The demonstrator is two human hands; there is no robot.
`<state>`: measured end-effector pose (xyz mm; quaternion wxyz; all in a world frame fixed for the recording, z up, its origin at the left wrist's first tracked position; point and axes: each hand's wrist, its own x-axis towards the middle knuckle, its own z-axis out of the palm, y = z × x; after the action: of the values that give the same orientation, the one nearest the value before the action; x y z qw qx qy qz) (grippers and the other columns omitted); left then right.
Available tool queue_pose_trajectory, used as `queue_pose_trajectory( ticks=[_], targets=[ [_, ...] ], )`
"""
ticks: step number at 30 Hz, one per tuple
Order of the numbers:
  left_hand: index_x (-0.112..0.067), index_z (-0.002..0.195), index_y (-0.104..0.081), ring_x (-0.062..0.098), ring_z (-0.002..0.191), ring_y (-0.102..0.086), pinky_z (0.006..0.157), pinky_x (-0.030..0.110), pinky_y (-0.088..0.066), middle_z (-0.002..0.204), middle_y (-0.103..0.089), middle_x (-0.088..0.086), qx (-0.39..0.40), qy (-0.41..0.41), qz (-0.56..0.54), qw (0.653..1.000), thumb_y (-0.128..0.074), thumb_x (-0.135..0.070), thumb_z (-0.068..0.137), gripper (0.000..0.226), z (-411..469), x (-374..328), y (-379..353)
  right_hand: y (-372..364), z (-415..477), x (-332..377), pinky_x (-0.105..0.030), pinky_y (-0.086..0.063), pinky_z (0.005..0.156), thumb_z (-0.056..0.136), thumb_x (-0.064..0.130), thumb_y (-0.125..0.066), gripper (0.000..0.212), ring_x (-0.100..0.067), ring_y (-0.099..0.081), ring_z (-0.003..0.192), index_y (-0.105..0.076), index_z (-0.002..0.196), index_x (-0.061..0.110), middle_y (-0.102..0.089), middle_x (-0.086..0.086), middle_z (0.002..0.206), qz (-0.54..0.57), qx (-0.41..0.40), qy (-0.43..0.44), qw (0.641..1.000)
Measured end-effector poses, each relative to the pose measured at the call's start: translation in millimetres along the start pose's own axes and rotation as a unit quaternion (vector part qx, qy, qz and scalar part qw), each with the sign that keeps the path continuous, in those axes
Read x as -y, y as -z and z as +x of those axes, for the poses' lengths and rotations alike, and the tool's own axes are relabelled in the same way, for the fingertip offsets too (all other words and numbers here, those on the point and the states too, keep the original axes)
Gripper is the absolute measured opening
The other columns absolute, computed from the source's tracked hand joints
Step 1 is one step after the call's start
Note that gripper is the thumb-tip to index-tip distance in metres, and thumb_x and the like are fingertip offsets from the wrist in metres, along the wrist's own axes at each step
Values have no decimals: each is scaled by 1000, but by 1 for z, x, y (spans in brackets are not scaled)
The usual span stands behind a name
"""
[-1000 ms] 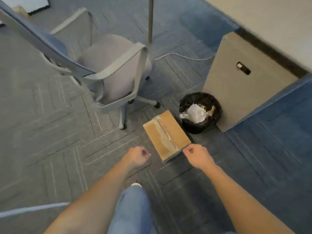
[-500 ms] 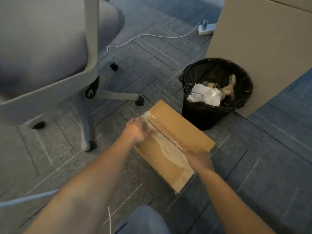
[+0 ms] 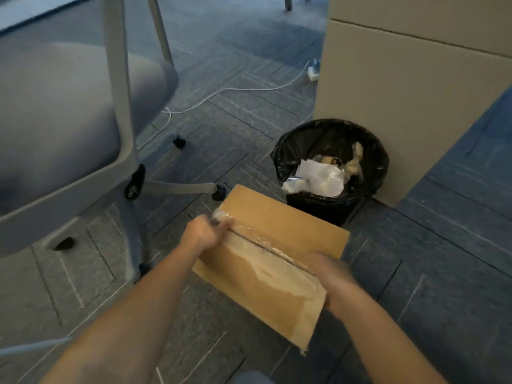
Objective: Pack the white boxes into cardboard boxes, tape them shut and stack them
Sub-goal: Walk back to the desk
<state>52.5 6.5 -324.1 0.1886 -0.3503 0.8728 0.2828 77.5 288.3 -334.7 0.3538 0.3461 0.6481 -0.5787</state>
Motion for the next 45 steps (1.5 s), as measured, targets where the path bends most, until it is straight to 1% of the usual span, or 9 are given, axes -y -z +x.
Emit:
queue_pose_trajectory(
  ticks=[4, 9, 13, 18, 24, 28, 30, 38, 45],
  targets=[
    [-6, 119, -67, 38, 116, -57, 97, 43, -46, 123, -64, 19, -118, 50, -40, 991, -43, -61, 97, 63, -89, -39, 36, 52, -78, 38, -48, -56, 89, 55, 44, -70, 69, -28, -69, 95, -62, 120, 20, -71, -5, 106, -30, 72, 21, 997],
    [-12, 98, -69, 37, 103, -61, 89, 44, -51, 98, -67, 12, -163, 75, -31, 983, -41, -58, 99, 54, -232, -109, 94, 135, -208, 105, -47, -56, 91, 45, 41, -70, 90, -30, -67, 98, -51, 128, 16, -68, -8, 111, -54, 104, 7, 993],
    [-11, 91, -69, 33, 96, -60, 80, 41, -47, 91, -66, 9, -167, 76, -39, 982, -43, -56, 99, 53, -352, -178, 159, 214, -331, 165, -33, -51, 84, 62, 50, -68, 94, -23, -59, 103, -38, 145, 16, -56, -3, 126, -115, 99, 45, 987],
    [-9, 94, -65, 37, 102, -59, 85, 44, -48, 100, -67, 15, -195, 67, -86, 975, -43, -55, 99, 51, -494, -267, 237, 306, -487, 253, -29, -49, 81, 32, 64, -65, 127, -20, -57, 107, -36, 147, 18, -54, -1, 131, -203, 118, 106, 966],
    [-19, 75, -67, 36, 95, -60, 80, 40, -44, 95, -70, 12, -210, 11, -124, 970, -45, -51, 98, 45, -597, -374, 290, 403, -598, 334, -36, -51, 94, 78, 51, -66, 61, -20, -59, 108, -53, 133, 28, -60, 3, 124, -244, 119, 214, 938],
    [-16, 62, -58, 34, 86, -60, 72, 39, -43, 81, -65, 11, -188, -47, -129, 973, -44, -51, 98, 52, -618, -430, 303, 452, -621, 361, -41, -52, 97, 75, 61, -64, 64, -23, -63, 109, -59, 129, 28, -66, 0, 120, -250, 73, 212, 942],
    [-16, 67, -61, 30, 85, -58, 71, 37, -40, 82, -65, 9, -161, -90, -142, 972, -44, -50, 100, 50, -622, -457, 307, 476, -633, 367, -33, -54, 86, 88, 54, -58, 41, -20, -63, 97, -63, 120, 28, -67, 0, 108, -252, 29, 228, 940],
    [-14, 56, -44, 19, 58, -40, 57, 33, -28, 58, -43, 3, -2, -210, -238, 948, -44, -27, 104, 50, -638, -558, 265, 592, -679, 349, -30, -44, 60, 98, 49, -49, 42, -20, -53, 65, -62, 109, 11, -56, -4, 74, -139, -237, 212, 938],
    [-8, 52, -59, 26, 62, -53, 59, 35, -39, 58, -56, 11, 59, -281, -215, 933, -62, -27, 95, 46, -680, -655, 196, 691, -704, 312, -24, -41, 57, 100, 27, -55, 15, -12, -53, 73, -58, 107, 14, -59, -1, 86, -85, -334, 207, 916]
  ],
)
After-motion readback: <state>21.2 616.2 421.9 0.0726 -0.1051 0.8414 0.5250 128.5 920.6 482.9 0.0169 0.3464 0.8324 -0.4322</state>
